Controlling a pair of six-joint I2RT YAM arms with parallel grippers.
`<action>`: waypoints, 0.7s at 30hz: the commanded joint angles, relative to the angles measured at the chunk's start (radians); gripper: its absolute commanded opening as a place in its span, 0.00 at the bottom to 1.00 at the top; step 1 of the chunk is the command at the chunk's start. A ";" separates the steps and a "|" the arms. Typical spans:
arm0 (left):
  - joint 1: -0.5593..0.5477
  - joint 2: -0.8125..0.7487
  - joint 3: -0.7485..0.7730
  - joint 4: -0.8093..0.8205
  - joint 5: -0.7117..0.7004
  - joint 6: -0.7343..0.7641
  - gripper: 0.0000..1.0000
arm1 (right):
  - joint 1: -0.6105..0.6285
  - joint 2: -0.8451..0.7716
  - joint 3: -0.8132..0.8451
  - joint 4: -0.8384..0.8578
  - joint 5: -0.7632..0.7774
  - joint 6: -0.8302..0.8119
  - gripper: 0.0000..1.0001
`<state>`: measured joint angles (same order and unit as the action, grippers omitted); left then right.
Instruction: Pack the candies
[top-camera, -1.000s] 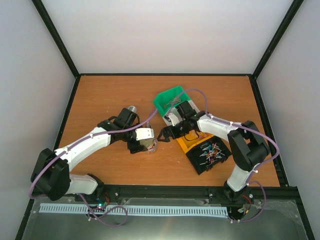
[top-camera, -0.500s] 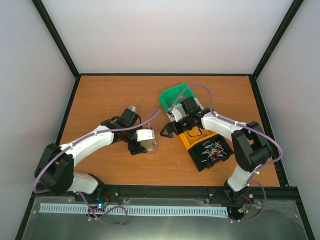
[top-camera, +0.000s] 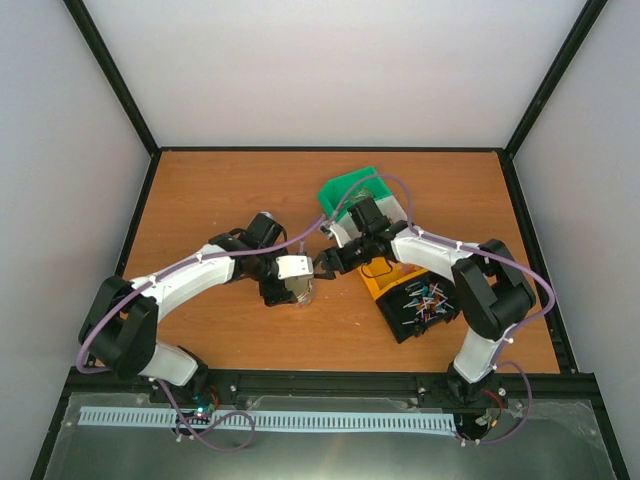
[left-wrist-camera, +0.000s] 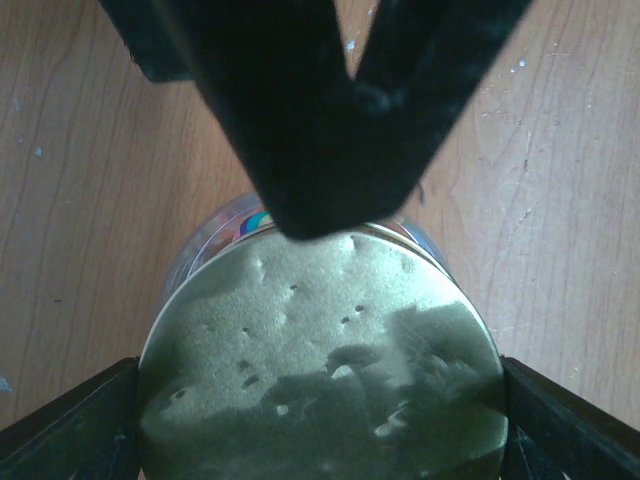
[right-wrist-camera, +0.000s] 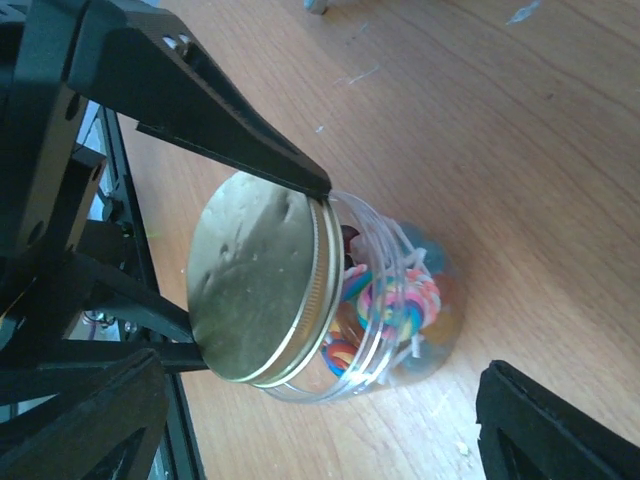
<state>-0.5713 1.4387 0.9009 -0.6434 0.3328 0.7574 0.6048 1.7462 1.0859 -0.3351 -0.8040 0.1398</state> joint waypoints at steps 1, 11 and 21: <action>0.006 0.017 0.042 0.030 0.014 -0.020 0.78 | 0.018 0.024 -0.001 0.061 -0.040 0.038 0.82; -0.009 0.039 0.043 0.044 0.027 -0.033 0.78 | 0.019 0.073 0.002 0.087 -0.080 0.084 0.70; -0.029 0.066 0.042 0.055 0.016 -0.041 0.79 | 0.019 0.099 -0.011 0.091 -0.072 0.084 0.61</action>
<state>-0.5941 1.4895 0.9188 -0.5983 0.3489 0.7311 0.6159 1.8225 1.0855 -0.2649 -0.8692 0.2260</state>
